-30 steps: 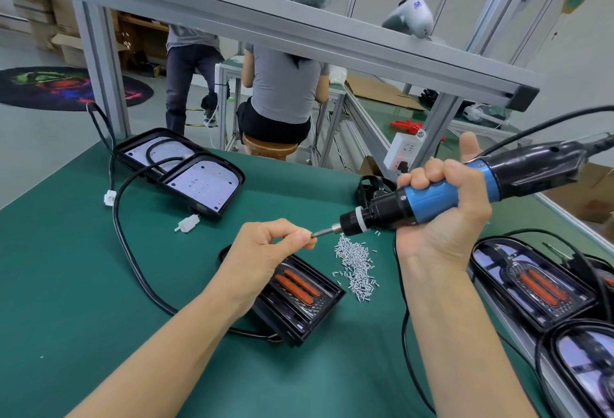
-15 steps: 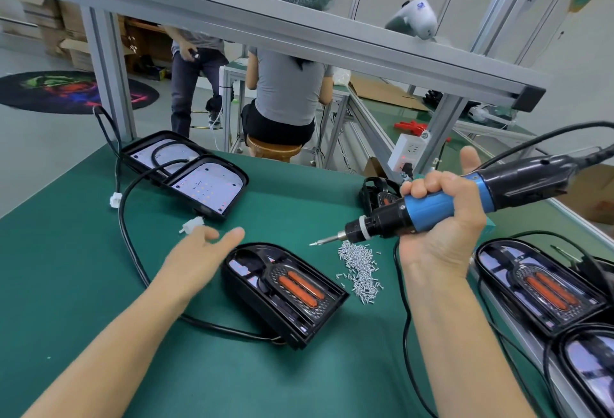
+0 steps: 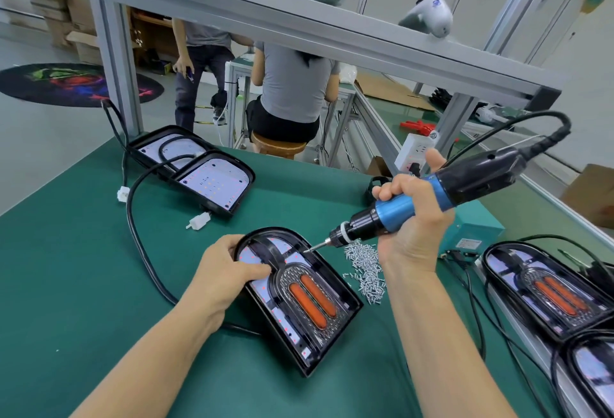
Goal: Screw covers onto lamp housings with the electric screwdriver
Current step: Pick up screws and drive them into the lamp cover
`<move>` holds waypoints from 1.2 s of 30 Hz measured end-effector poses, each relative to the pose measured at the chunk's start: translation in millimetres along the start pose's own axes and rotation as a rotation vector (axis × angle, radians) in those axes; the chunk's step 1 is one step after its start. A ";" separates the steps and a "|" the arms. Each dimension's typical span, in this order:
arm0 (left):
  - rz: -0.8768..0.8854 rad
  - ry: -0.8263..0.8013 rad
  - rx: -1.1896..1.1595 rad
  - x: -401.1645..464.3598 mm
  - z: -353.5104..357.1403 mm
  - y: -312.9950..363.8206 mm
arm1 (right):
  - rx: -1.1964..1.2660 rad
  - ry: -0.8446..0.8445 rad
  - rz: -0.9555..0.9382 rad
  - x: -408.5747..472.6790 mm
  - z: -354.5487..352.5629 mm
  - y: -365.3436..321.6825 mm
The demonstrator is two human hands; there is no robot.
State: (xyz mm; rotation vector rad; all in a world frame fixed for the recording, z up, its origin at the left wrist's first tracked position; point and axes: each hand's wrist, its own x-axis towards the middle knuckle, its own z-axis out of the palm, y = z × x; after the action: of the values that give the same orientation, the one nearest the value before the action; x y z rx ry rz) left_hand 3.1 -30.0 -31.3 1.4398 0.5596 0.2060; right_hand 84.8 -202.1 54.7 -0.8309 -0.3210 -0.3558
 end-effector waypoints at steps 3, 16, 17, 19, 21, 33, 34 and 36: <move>0.099 0.010 0.043 -5.9 5.9 1.3 | -0.019 -0.015 -0.006 -0.4 1.2 2.1; 0.168 -0.030 0.067 -12.8 9.1 5.7 | -0.082 -0.034 -0.017 -2.1 8.8 6.8; 0.171 -0.029 0.069 -12.9 9.2 6.0 | -0.082 -0.031 -0.014 -2.5 9.4 7.0; 0.176 -0.030 0.069 -13.0 9.6 6.9 | -0.088 -0.023 -0.015 -2.8 10.4 6.9; 0.178 -0.030 0.068 -13.0 9.6 7.3 | -0.096 -0.022 -0.021 -3.1 11.1 6.9; 0.107 -0.007 0.105 -8.4 3.6 -0.3 | -0.084 -0.015 -0.029 -2.7 9.6 8.2; 0.101 0.000 0.146 -8.4 2.3 -1.8 | -0.077 -0.010 -0.028 -2.4 9.0 7.7; 0.111 0.033 0.288 -8.1 0.5 -4.4 | -0.065 -0.006 -0.027 -2.4 8.6 5.8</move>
State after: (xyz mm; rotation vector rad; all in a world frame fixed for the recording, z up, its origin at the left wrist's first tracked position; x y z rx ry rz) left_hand -4.5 -34.8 -33.6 1.7516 0.5520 0.2449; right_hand 84.0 -191.5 55.3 -0.8920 -0.3282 -0.3907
